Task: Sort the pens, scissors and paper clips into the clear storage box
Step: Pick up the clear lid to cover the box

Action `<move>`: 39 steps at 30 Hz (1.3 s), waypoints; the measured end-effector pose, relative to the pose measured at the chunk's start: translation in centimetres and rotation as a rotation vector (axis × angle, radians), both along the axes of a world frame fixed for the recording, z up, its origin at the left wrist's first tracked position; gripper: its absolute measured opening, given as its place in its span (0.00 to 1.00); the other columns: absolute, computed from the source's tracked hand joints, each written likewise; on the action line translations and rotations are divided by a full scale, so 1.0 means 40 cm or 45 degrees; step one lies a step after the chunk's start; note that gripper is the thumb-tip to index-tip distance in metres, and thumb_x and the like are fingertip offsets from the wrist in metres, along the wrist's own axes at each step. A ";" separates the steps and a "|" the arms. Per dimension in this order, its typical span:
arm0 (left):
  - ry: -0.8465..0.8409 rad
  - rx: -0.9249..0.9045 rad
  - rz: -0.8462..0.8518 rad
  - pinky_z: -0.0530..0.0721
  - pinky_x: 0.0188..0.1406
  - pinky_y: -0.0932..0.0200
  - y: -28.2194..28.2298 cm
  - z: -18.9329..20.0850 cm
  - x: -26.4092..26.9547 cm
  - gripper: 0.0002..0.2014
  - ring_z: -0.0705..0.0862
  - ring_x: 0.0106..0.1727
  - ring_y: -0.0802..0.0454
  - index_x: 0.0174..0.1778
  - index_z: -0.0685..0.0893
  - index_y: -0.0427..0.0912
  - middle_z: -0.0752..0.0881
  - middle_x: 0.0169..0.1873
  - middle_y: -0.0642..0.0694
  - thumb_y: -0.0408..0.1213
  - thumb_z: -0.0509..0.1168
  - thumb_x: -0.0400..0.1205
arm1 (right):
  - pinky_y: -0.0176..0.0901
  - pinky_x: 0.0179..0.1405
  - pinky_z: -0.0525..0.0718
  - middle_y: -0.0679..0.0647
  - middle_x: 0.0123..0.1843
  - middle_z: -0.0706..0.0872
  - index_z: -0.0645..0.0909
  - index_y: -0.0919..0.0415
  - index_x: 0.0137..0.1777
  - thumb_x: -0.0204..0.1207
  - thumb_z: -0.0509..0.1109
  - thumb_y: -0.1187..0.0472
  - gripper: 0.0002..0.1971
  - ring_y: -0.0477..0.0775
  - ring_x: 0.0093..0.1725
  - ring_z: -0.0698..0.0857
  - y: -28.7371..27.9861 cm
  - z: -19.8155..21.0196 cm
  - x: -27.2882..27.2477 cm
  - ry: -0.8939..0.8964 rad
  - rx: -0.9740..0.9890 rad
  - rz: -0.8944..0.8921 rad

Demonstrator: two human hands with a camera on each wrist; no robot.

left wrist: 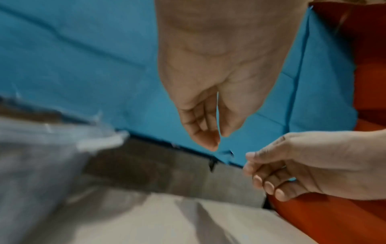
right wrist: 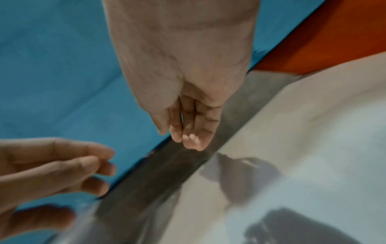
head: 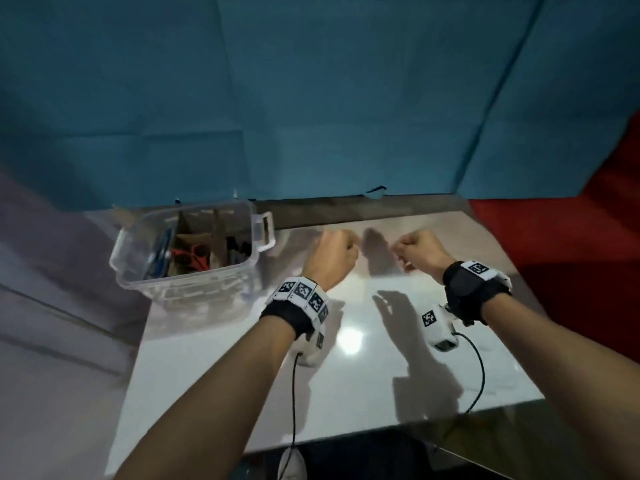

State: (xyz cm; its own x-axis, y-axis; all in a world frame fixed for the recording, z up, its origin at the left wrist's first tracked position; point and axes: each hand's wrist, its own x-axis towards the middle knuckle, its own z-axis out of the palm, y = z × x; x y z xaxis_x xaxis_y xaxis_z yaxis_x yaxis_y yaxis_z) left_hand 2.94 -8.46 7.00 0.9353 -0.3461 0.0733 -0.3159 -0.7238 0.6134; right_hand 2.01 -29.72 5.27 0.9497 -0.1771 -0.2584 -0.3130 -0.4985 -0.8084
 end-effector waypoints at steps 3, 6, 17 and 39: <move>0.348 0.040 -0.079 0.85 0.66 0.47 -0.112 -0.106 -0.085 0.15 0.87 0.60 0.45 0.68 0.85 0.39 0.88 0.62 0.40 0.35 0.66 0.85 | 0.53 0.40 0.85 0.62 0.33 0.87 0.86 0.74 0.38 0.77 0.75 0.60 0.15 0.63 0.33 0.84 -0.172 -0.104 -0.133 0.131 -0.244 -0.079; 0.582 0.093 -0.159 0.78 0.74 0.47 -0.183 -0.177 -0.161 0.22 0.79 0.72 0.42 0.76 0.78 0.41 0.81 0.71 0.39 0.41 0.67 0.85 | 0.54 0.62 0.79 0.67 0.56 0.89 0.86 0.72 0.52 0.77 0.74 0.57 0.15 0.67 0.60 0.85 -0.283 -0.187 -0.243 0.233 -0.523 -0.197; 0.759 0.024 -0.208 0.67 0.81 0.44 -0.289 -0.288 -0.391 0.37 0.64 0.85 0.39 0.88 0.54 0.40 0.64 0.85 0.38 0.45 0.63 0.86 | 0.60 0.62 0.75 0.71 0.70 0.71 0.72 0.75 0.67 0.76 0.72 0.53 0.29 0.73 0.70 0.69 -0.279 -0.292 -0.372 0.448 -0.617 -0.505; 1.116 -1.759 0.417 0.88 0.59 0.36 0.360 0.100 -0.092 0.45 0.86 0.63 0.25 0.71 0.71 0.24 0.82 0.67 0.23 0.68 0.60 0.81 | 0.50 0.47 0.83 0.49 0.52 0.82 0.72 0.53 0.56 0.85 0.62 0.63 0.05 0.52 0.50 0.80 0.183 0.245 -0.272 -0.864 -0.479 0.516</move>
State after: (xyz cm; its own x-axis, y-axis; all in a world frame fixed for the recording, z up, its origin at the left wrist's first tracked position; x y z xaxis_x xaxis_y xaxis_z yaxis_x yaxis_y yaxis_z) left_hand -0.75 5.92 11.02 0.8706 -0.2659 -0.4139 0.4912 0.5153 0.7023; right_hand -8.88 -22.41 15.07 0.8856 0.2474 0.3931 0.4351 -0.7382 -0.5155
